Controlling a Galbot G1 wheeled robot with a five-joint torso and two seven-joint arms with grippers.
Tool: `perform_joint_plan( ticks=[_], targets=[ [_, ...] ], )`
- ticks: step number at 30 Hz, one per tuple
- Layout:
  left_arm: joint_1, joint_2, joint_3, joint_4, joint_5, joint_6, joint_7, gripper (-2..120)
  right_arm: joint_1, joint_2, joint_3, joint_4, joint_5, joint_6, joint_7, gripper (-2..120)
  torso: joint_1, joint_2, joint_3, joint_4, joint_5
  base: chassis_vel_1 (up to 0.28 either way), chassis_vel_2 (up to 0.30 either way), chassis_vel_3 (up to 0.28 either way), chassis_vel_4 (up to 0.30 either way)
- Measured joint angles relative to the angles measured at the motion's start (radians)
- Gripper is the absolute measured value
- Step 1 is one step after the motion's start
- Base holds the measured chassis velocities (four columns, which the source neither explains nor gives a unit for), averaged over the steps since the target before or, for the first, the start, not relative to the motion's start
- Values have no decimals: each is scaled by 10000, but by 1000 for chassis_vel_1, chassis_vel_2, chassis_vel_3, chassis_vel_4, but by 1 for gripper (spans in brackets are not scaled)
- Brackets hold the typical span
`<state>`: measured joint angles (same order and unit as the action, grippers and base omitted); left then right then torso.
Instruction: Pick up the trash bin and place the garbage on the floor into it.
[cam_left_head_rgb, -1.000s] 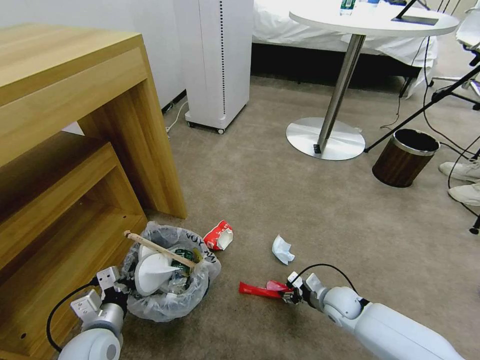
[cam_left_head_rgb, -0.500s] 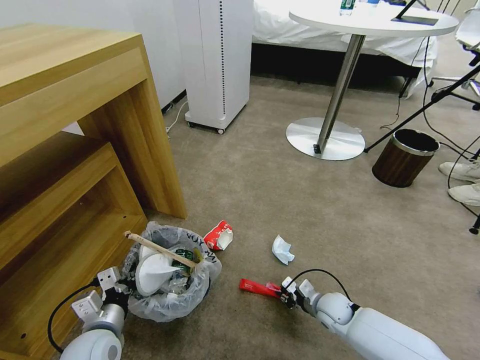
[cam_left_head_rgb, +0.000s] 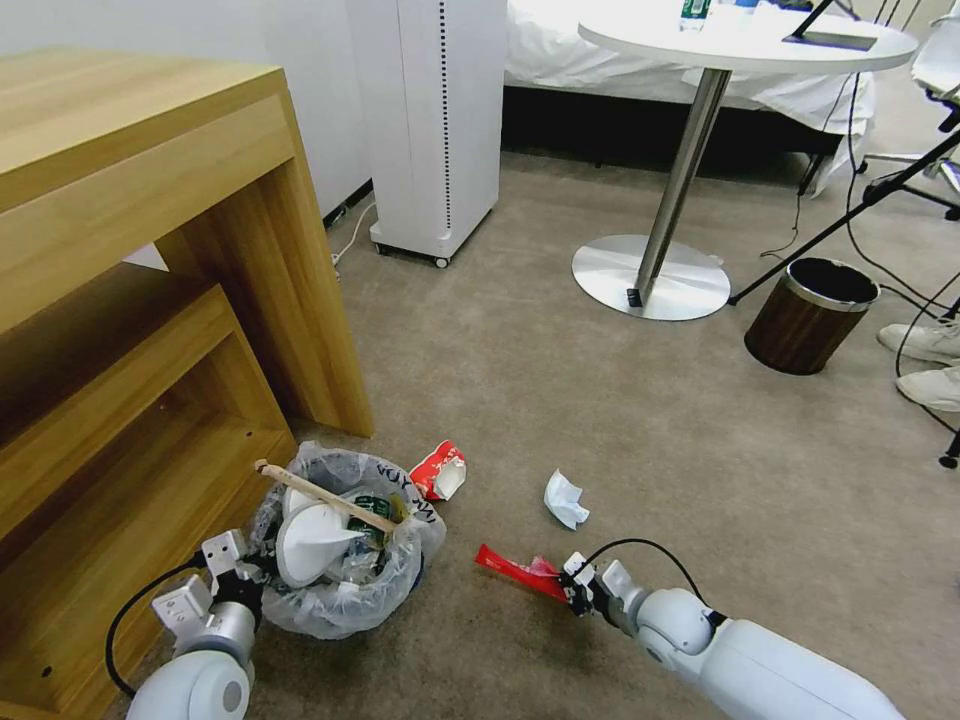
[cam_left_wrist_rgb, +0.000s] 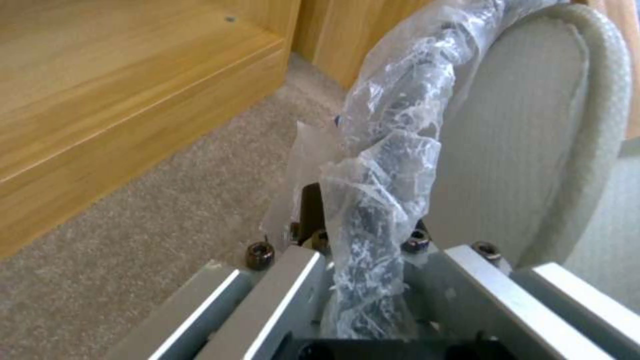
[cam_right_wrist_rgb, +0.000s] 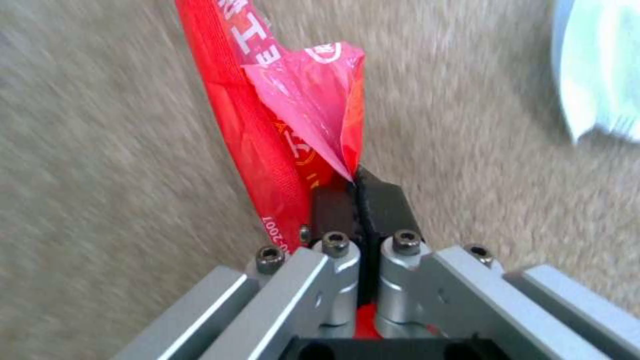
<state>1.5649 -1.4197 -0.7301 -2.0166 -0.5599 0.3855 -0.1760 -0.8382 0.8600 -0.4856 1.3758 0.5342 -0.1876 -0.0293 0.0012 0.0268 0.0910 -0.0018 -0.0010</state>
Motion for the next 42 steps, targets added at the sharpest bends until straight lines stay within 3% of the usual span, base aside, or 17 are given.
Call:
perform_joint_plan(
  ticks=[4,5,10,15,19,24,31,42],
  targets=[
    [-11,73,-42,8,-47,35,-14,1,-151,-423,315,946,434,555,-37,0,0,0,0,0,-4,0,0,0,0],
    [-9,85,-83,8,-61,40,-17,1,-163,-692,472,1530,578,1090,-139,0,0,0,0,-1,-3,0,0,0,0],
    [157,-4,-234,-104,-46,43,-23,1,24,-1282,934,3392,692,2053,-459,0,0,0,-1,3,-5,0,0,0,0],
    [192,-61,-243,-201,-29,43,-29,1,252,-1429,1165,4332,729,2451,-682,0,0,0,0,1,-5,0,0,0,0],
    [219,-124,-175,-344,8,72,-41,1,1522,-1113,935,5538,1068,2667,-1192,0,0,0,-1,1,-7,0,0,0,0],
    [255,-181,-131,-465,63,112,-46,1,2364,-534,302,5611,1302,2285,-1124,0,0,0,-1,1,-6,0,0,0,0],
    [354,-302,-56,-681,152,190,-48,1,3548,595,-1481,4367,1520,2037,-883,0,0,0,0,3,-5,0,0,0,0],
    [388,-264,-74,-704,132,218,-53,1,3942,1714,-2425,2635,1426,2093,-643,0,0,0,0,0,-5,0,0,0,0]
  ],
)
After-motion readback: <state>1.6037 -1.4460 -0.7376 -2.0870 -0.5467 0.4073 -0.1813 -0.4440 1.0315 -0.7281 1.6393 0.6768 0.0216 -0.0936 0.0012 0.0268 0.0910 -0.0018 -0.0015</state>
